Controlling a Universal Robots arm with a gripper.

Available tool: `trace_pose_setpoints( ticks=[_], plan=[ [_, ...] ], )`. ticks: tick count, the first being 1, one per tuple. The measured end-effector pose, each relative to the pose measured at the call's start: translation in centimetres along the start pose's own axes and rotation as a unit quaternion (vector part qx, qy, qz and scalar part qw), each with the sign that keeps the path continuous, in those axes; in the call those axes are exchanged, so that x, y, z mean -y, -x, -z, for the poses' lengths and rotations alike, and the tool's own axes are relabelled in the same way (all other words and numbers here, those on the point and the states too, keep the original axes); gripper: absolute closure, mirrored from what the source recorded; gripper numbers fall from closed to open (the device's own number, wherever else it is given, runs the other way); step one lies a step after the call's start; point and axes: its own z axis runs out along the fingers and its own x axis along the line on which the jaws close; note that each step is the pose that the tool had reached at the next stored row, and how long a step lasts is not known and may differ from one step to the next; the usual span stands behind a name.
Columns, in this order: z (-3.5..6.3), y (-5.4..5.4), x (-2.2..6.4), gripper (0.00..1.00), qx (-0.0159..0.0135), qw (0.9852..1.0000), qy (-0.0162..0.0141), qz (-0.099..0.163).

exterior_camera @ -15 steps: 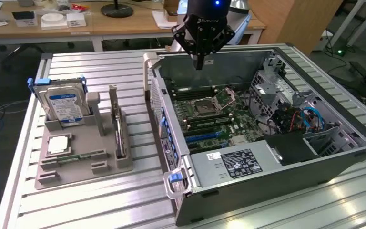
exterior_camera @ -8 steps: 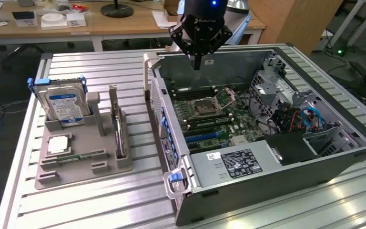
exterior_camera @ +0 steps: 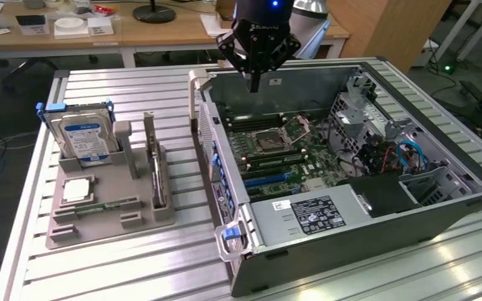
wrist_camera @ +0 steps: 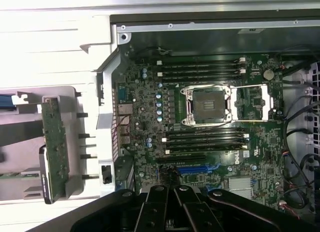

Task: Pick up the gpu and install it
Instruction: 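Reach for the gpu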

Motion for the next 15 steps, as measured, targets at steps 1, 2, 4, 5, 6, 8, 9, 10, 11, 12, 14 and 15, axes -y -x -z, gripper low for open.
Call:
trace_pose_setpoints(
  ticks=[1, 2, 4, 5, 6, 8, 9, 10, 11, 12, 14, 15],
  plan=[
    [0.0, -0.1, 0.01, 0.89, 0.0, 1.0, 0.0, 0.0],
    [0.0, -0.2, 0.02, 0.89, 0.0, 1.0, 0.0, 0.0],
    [0.01, -0.5, 0.04, 0.89, 0.0, 1.0, 0.0, 0.0],
    [0.02, -0.6, 0.05, 0.89, 0.0, 1.0, 0.0, 0.0],
    [0.02, -0.7, 0.06, 0.89, 0.0, 1.0, 0.0, 0.0],
    [0.02, -1.0, 0.07, 0.89, 0.0, 1.0, 0.0, 0.0],
    [0.02, -1.1, 0.08, 0.89, 0.0, 1.0, 0.0, 0.0],
    [0.03, -1.2, 0.09, 0.89, 0.0, 1.0, 0.0, 0.0],
    [0.03, -1.3, 0.1, 0.89, 0.0, 1.0, 0.0, 0.0],
    [0.03, -1.4, 0.11, 0.89, 0.0, 1.0, 0.0, 0.0],
    [0.04, -1.7, 0.13, 0.89, 0.0, 1.0, 0.0, 0.0],
    [0.04, -1.8, 0.13, 0.89, 0.0, 1.0, 0.0, 0.0]
  ],
)
